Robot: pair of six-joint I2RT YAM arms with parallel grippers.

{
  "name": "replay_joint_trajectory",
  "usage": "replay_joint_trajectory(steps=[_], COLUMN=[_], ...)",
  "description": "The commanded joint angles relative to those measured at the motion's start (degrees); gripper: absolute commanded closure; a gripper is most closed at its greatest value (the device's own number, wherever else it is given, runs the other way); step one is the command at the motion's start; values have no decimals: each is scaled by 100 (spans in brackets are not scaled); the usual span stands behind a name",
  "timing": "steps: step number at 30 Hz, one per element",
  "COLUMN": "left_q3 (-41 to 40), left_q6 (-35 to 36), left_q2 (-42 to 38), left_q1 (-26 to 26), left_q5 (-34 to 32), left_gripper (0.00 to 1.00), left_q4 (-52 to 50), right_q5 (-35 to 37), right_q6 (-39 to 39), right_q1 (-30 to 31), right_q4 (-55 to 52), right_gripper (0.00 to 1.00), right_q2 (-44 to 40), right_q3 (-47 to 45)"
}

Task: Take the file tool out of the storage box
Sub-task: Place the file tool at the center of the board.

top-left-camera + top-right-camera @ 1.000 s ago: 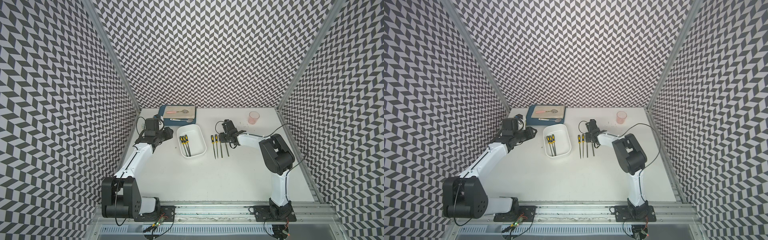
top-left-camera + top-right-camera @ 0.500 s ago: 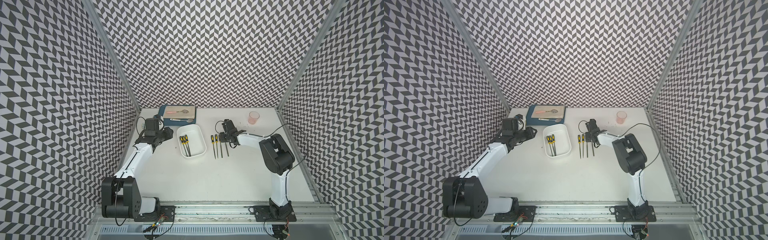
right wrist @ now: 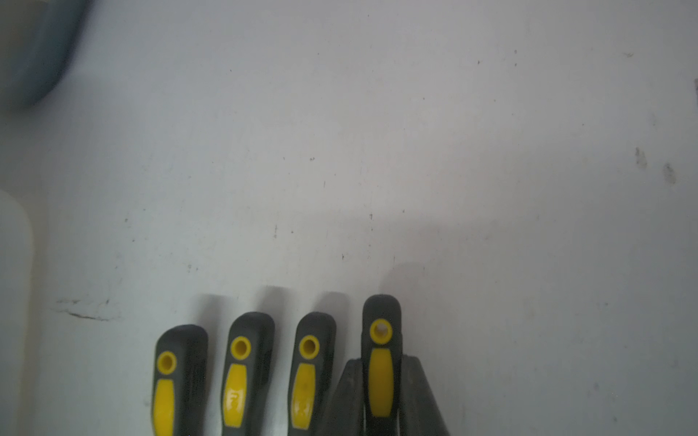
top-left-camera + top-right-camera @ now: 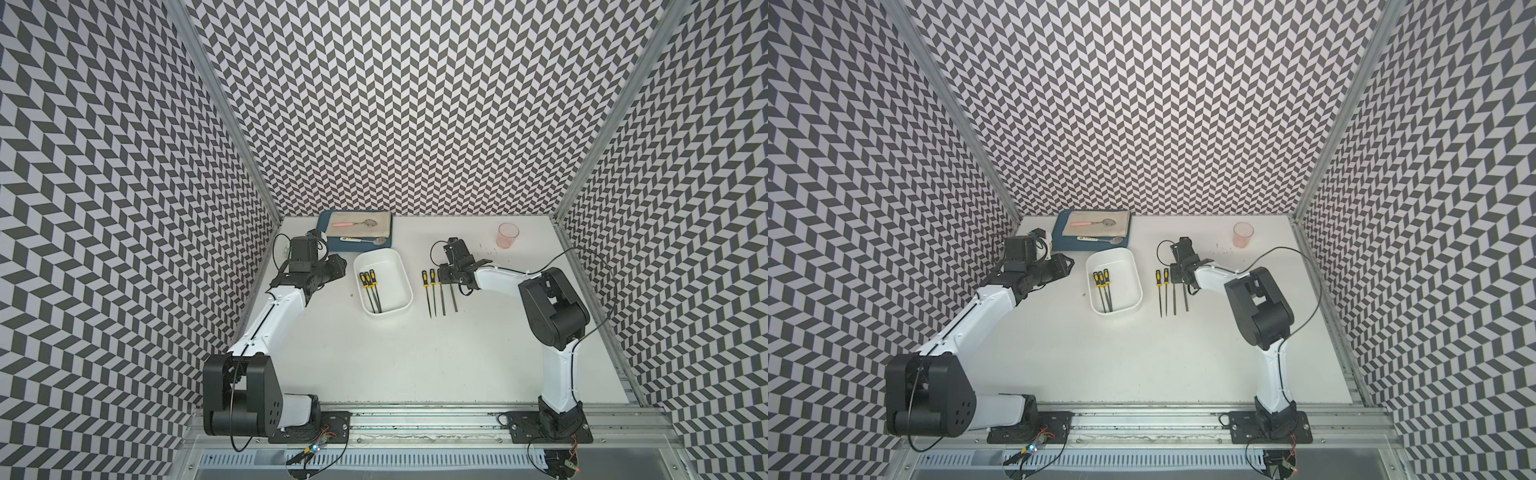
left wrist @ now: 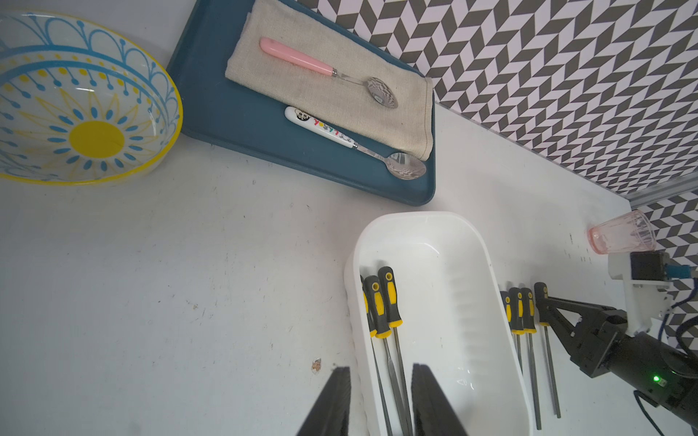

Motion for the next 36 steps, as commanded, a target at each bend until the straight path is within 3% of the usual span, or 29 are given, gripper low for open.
replay_joint_trajectory(steps=[1,2,6,22,25,26,29,30,31,34,36], left_q3=[66,66,62,66,75,75,75,75,75,69,75], left_q6=[78,81,82,77,78,76,80,78,76,81,98], left_q2=[38,36,29,13,19,18,19,12,16,28,36], left_q1=[-34,-40,-46,-59,-59,-59,-59,-60,-55,-59,-56], left_q5=[-23,-25,-39,-78,-76,-79,-93,-105,-113,-130,-141], left_gripper=[67,67,67,67,67,67,67,67,67,67,67], left_q4=[-86,-90,-95,-90,-78,-77,-86,-86,-88,-103,-99], right_q5=[-187,-234,-308,-71,-281,-344,-1108,-1442,-1694,-2282,-2307], right_q6=[279,306,296,80,-170,-231,-186,-105,-46,114,129], right_q1=[27,32,31,83,341,449,585,580,580,611,657], right_q4=[142,157,161,28,73,60,183,281,326,355,214], right_gripper=[26,13,6,8,18,28,84,95,100,100,100], right_q2=[-2,0,-77,-888,-1073,-1090,-1006,-940,-863,-542,-306], right_q3=[71,53,23,120,165,211,251,261,286,485,675])
